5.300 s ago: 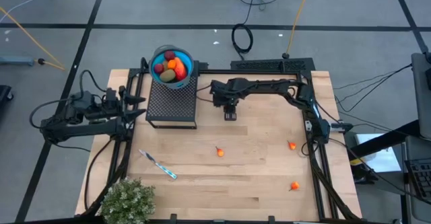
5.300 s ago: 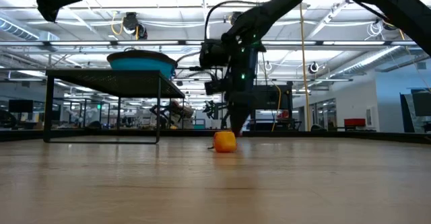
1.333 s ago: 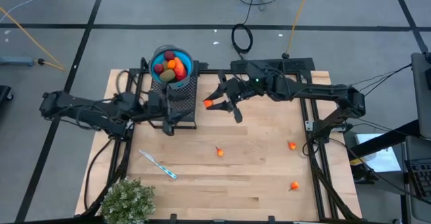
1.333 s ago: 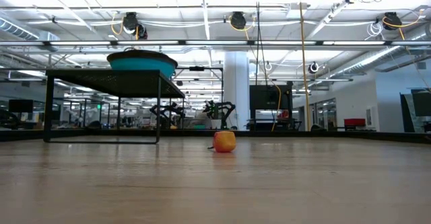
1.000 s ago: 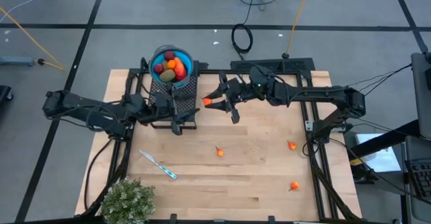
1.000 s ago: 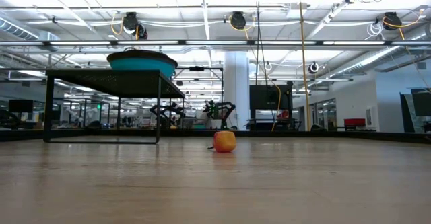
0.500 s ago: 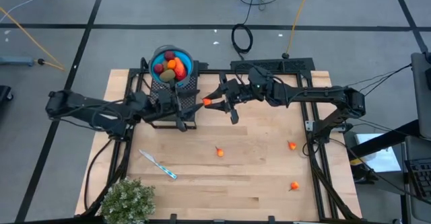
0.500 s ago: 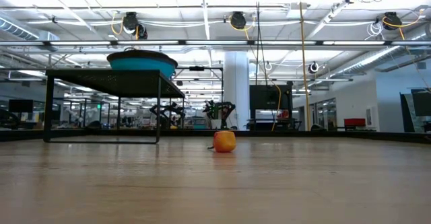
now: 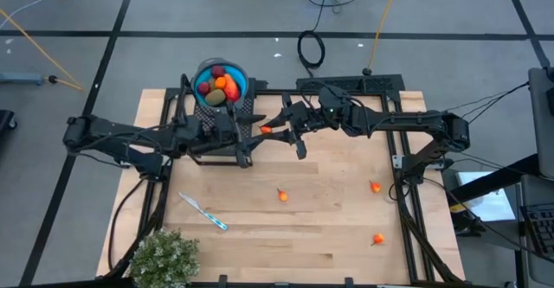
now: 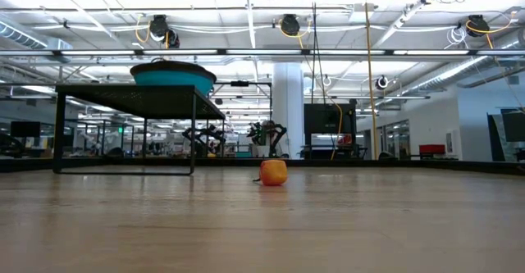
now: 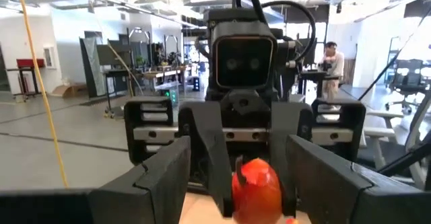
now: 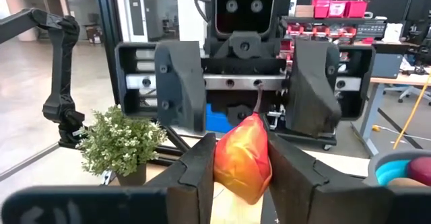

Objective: Pick & Place Fruit
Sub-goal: Put the pear into the blue strainer bowl on the shelf

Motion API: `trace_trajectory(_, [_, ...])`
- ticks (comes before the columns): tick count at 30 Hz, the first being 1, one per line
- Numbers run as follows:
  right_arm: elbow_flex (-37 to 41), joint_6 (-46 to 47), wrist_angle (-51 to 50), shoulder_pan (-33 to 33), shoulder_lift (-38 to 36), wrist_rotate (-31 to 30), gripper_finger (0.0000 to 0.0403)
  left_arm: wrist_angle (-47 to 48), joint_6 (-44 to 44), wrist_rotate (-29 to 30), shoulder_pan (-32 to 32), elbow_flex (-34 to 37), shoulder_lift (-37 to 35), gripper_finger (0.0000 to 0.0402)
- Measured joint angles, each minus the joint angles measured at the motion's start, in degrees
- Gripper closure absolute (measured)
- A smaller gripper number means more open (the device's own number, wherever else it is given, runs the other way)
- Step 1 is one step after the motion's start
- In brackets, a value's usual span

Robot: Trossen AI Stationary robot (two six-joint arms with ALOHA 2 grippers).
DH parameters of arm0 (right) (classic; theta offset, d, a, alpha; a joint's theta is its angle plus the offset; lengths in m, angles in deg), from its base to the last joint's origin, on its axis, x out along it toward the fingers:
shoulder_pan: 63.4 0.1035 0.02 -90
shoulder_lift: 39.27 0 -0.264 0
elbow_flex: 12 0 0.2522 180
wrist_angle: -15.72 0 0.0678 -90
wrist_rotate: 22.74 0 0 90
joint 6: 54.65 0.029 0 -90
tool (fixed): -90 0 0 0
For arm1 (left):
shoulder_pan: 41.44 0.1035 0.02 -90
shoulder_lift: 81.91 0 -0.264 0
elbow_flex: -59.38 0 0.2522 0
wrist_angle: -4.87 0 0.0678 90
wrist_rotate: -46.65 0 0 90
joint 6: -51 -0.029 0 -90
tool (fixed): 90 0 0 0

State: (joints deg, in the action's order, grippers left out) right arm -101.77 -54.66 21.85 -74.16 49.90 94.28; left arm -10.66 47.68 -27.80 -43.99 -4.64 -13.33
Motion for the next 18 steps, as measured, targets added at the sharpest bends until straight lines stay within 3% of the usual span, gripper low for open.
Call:
trace_trajectory(15, [0.0, 0.0, 0.5, 0.0, 0.0, 0.2, 0.0299, 4.0, 2.3, 0.1, 0.0, 0.0, -2.7, 0.0159])
trace_trajectory(18, [0.0, 0.0, 1.2, 0.0, 0.0, 0.2, 0.0297, 4.8, 2.4, -0.1, 0.0, 0.0, -2.6, 0.0173])
